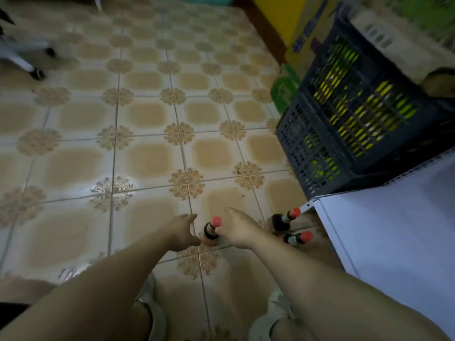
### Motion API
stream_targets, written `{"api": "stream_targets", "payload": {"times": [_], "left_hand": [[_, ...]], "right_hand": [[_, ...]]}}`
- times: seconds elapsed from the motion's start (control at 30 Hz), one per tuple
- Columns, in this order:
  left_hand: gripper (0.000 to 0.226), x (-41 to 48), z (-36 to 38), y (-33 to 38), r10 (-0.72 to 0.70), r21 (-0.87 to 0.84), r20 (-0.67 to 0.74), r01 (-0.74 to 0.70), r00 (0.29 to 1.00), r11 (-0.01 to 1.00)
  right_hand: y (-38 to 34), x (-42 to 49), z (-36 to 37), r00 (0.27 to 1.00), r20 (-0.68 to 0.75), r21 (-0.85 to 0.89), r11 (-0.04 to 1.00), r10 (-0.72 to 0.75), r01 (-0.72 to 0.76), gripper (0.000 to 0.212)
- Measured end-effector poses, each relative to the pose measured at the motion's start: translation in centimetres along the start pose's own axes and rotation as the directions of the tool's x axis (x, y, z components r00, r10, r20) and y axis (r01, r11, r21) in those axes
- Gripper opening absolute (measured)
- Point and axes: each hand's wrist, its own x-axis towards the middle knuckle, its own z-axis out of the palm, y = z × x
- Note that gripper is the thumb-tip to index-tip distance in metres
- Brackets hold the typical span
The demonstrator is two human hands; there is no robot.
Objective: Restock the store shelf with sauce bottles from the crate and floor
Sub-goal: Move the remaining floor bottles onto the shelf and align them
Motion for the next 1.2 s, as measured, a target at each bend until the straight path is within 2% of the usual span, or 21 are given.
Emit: {"api": "stream_targets", "payload": {"times": [0.2,0.27,0.37,0.43,0.63,0.77,0.83,0.93,1.07,1.17,1.2], "left_hand": [[0.086,6.4,3.4,-2.2,-0.040,-0.071,0.104,0.048,0.994,0.996],[0.085,7.6,4.4,-2.8,-0.059,-0.091,0.126,0.071,0.990,0.993],[0.084,8.7,5.3,-3.5,-0.084,-0.107,0.145,0.100,0.986,0.989],[0.082,8.9,5.2,-3.7,-0.087,-0.134,0.153,0.108,0.984,0.985],[0.086,7.3,3.4,-3.4,-0.052,-0.141,0.118,0.069,0.992,0.988],[0.103,4.1,0.4,-1.6,0.032,-0.197,-0.008,-0.033,0.999,0.980],[0.107,1.5,-1.5,-0.3,0.108,-0.277,-0.086,-0.127,0.990,0.952],[0.095,-3.5,-4.3,1.6,0.215,-0.456,-0.257,-0.314,0.942,0.833],[0.077,-10.5,-8.4,4.9,0.243,-0.523,-0.507,-0.520,0.827,0.675],[0.078,-16.0,-10.9,8.0,0.281,-0.525,-0.595,-0.629,0.753,0.573],[0.079,-17.7,-11.4,8.9,0.289,-0.523,-0.618,-0.657,0.731,0.543]], "right_hand": [[1.9,8.2,4.8,0.996,0.093,0.026,1.000,-0.013,0.010,0.069],[2.3,9.9,6.2,0.995,0.101,0.005,1.000,-0.013,0.013,0.062],[2.4,11.7,6.8,1.000,0.005,-0.034,0.999,-0.022,0.022,0.035],[2.3,12.1,6.4,0.999,-0.019,-0.037,0.999,-0.035,0.034,0.028],[1.6,8.1,2.6,0.990,-0.129,0.073,0.995,-0.052,0.061,0.036],[-1.3,3.0,-2.5,0.961,-0.233,0.144,0.972,-0.149,0.186,0.041],[-2.8,-0.1,-5.2,0.925,-0.322,0.200,0.940,-0.202,0.275,0.041],[-5.6,-5.2,-9.4,0.834,-0.490,0.288,0.855,-0.255,0.431,0.037],[-9.8,-11.7,-14.5,0.636,-0.718,0.333,0.661,-0.284,0.672,0.026],[-12.3,-17.2,-17.7,0.479,-0.835,0.287,0.530,-0.270,0.798,0.022],[-12.8,-18.8,-18.4,0.453,-0.847,0.266,0.515,-0.279,0.815,0.025]]}}
